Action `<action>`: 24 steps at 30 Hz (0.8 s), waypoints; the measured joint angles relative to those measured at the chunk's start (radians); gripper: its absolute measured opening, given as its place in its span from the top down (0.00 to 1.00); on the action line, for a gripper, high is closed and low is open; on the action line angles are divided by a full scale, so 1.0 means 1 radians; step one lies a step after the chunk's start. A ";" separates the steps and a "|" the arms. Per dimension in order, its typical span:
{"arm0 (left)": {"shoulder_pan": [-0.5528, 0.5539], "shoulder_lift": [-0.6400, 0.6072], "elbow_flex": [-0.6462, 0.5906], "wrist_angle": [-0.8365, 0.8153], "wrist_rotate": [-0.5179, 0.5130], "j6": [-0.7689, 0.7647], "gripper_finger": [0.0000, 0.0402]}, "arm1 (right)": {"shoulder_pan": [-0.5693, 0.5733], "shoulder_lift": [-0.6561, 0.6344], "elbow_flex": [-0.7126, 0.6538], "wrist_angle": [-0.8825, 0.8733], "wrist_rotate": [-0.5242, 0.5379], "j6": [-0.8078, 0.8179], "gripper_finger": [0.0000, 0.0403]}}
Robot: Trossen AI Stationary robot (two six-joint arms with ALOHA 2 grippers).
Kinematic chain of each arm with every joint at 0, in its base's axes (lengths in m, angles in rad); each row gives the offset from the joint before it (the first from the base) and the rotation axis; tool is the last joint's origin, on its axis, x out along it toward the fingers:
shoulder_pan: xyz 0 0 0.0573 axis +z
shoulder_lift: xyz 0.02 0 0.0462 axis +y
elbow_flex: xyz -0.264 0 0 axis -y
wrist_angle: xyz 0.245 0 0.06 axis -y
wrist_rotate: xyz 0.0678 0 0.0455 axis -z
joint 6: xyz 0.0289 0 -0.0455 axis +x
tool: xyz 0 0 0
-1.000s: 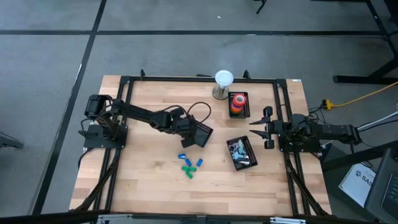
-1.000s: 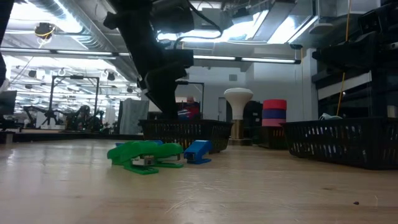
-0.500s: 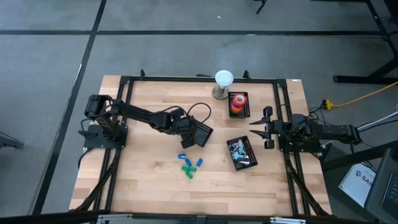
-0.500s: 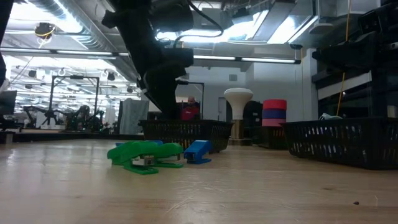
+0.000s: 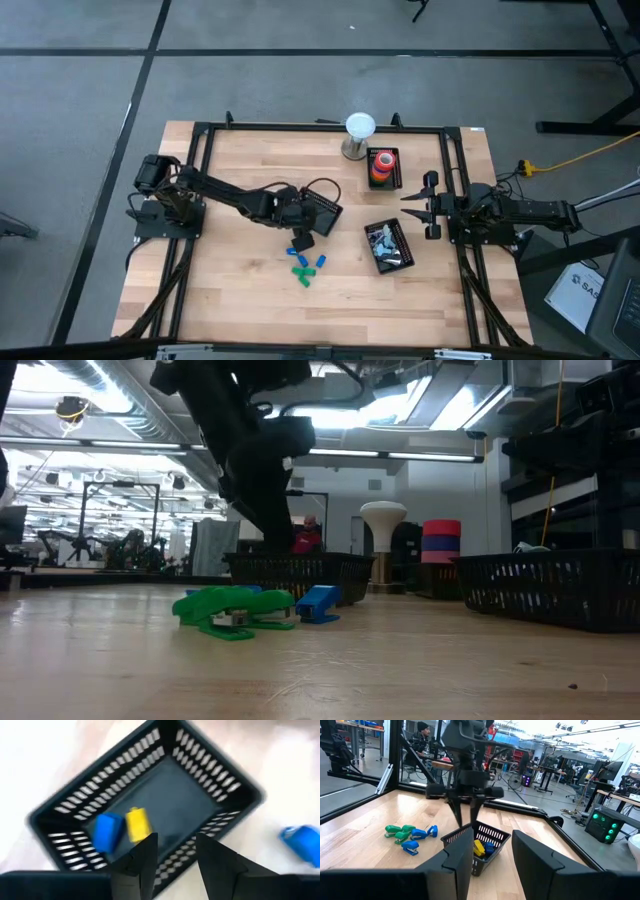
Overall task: Pick and place Stapler, Stapler remover, tape
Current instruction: Put the blue stapler into the center black bin
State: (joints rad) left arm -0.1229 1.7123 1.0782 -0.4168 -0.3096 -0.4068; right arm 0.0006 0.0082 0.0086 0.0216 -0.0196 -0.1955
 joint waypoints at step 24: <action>-0.142 0.000 0.000 0.167 0.008 0.001 0.70 | 0.000 0.000 0.000 0.000 0.000 0.000 0.65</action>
State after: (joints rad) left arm -0.2648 1.7123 1.0782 -0.2499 -0.3019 -0.4057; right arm 0.0004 0.0082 0.0086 0.0219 -0.0196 -0.1955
